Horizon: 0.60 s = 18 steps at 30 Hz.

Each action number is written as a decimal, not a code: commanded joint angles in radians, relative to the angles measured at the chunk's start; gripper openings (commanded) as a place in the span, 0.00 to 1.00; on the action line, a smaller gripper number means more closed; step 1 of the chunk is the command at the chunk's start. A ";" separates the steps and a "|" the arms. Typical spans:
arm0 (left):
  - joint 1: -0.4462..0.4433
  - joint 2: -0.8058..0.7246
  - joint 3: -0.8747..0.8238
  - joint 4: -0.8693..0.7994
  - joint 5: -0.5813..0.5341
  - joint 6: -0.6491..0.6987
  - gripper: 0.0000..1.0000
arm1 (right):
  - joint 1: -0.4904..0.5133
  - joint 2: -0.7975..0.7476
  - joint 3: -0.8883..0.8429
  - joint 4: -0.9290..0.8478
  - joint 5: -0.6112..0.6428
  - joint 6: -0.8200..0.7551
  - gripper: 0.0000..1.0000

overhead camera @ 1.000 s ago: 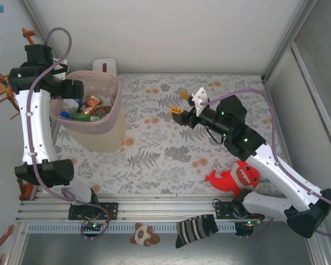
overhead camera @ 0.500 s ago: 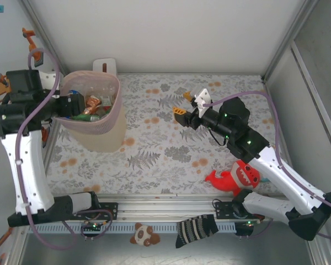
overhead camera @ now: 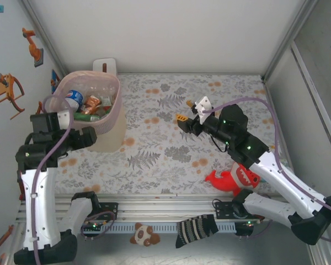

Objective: Put the plastic bottles in the bin

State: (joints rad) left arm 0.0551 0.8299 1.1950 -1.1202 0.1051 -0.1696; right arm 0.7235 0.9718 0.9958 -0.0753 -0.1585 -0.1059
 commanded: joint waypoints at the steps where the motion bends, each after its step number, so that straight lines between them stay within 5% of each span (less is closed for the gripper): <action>1: 0.005 -0.089 -0.135 0.170 0.014 -0.107 0.94 | 0.007 -0.061 -0.039 -0.022 0.090 0.000 0.62; 9: 0.003 -0.185 -0.511 0.499 -0.032 -0.194 0.97 | -0.005 -0.157 -0.235 -0.049 0.422 0.021 0.68; 13: -0.019 -0.175 -0.617 0.622 -0.125 -0.181 0.98 | -0.055 -0.197 -0.346 -0.047 0.576 0.063 0.80; 15: -0.027 -0.163 -0.650 0.686 -0.163 -0.167 0.97 | -0.097 -0.223 -0.404 -0.030 0.630 0.095 0.99; 18: -0.049 -0.134 -0.701 0.798 -0.202 -0.139 0.97 | -0.192 -0.255 -0.485 -0.003 0.657 0.153 0.99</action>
State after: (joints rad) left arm 0.0242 0.6754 0.5266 -0.5030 -0.0357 -0.3290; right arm 0.5892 0.7521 0.5503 -0.1219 0.3801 -0.0250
